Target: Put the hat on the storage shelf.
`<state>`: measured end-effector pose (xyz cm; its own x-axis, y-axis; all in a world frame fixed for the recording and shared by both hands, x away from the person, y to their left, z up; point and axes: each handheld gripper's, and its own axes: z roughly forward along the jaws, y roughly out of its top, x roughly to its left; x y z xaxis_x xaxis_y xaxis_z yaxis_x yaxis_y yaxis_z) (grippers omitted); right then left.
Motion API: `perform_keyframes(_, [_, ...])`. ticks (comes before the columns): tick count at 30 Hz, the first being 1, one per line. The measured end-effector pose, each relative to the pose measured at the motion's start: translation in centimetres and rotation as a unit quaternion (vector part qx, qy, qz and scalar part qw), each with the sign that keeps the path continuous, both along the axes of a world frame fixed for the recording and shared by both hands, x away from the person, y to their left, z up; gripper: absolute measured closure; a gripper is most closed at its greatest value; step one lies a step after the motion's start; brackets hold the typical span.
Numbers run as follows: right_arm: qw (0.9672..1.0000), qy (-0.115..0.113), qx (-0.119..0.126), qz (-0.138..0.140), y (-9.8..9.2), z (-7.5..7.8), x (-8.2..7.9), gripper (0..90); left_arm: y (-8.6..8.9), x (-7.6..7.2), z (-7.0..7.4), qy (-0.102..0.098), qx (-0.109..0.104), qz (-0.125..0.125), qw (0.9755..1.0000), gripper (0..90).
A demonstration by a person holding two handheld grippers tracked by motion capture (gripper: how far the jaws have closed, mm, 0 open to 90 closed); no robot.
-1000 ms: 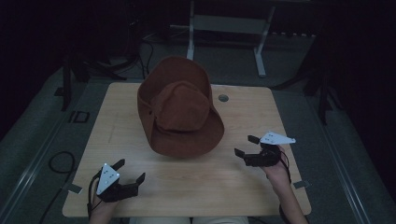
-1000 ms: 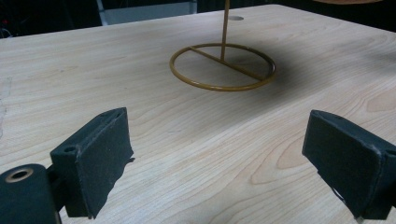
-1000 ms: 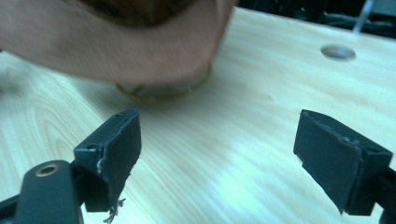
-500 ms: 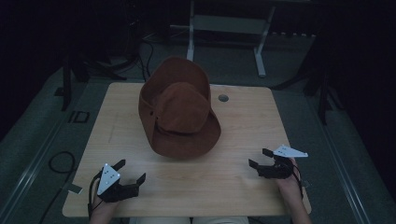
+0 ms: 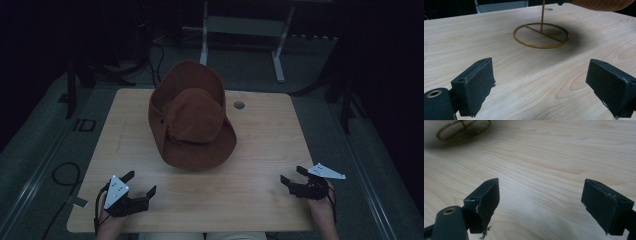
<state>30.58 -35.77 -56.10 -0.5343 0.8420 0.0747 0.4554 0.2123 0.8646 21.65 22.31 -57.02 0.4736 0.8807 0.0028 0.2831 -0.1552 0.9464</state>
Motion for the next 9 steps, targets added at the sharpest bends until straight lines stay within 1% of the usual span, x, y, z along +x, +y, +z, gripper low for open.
perform_keyframes(1, [1.0, -0.001, -0.005, -0.004, -0.1, -0.1, 0.0, 15.0, 0.0, 0.0, 0.0, 0.0, -0.001, 0.0, 1.0, 8.7])
perform_keyframes(2, [1.0, -0.003, -0.005, -0.008, -0.3, -0.2, -0.1, 15.0, 0.0, 0.0, 0.0, 0.0, -0.001, 0.0, 1.0, 8.7])
perform_keyframes(6, [0.9997, -0.008, 0.012, -0.02, -1.0, -0.1, -0.2, 15.0, 0.1, -0.1, 0.0, 0.002, 0.001, 0.0, 1.0, 8.7])
perform_keyframes(9, [0.9995, -0.009, 0.016, -0.027, -1.3, -0.2, -0.1, 15.0, 0.2, -0.1, 0.0, 0.001, -0.001, 0.0, 1.0, 8.7])
